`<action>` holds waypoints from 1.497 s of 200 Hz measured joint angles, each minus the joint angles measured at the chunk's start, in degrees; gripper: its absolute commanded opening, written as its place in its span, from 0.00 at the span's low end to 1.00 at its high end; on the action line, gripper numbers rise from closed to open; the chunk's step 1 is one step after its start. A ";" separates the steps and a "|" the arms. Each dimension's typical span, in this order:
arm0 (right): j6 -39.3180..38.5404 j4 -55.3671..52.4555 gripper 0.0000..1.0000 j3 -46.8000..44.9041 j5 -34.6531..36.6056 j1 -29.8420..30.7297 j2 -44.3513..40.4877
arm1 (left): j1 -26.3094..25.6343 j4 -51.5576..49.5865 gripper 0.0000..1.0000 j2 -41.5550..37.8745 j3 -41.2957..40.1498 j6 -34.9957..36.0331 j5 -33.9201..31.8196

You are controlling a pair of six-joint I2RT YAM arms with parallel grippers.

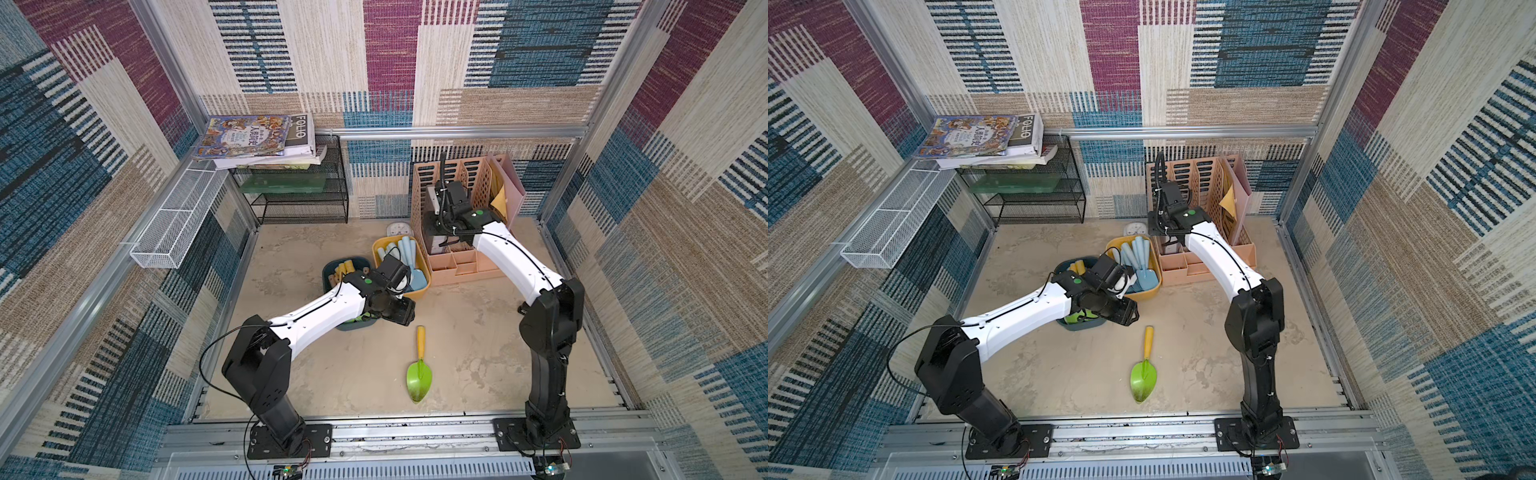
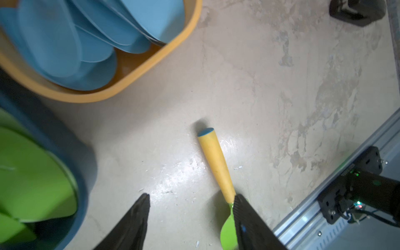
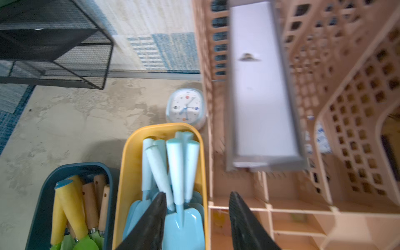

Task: Sort the small shovels by color and place them into the storage box
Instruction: Pick up the shovel from the center of the board.

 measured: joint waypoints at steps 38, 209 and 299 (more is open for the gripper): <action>2.78 0.24 0.50 -14.05 2.36 -3.19 -8.70 | -4.33 -3.32 0.63 7.72 4.26 4.63 3.34; 6.97 0.92 0.49 -35.98 2.84 -6.23 -23.39 | -9.60 -7.87 0.00 19.02 7.32 0.63 2.49; 6.27 2.93 0.49 -33.64 1.49 -6.34 -20.41 | 5.62 -10.14 0.00 1.31 14.12 -1.79 -10.21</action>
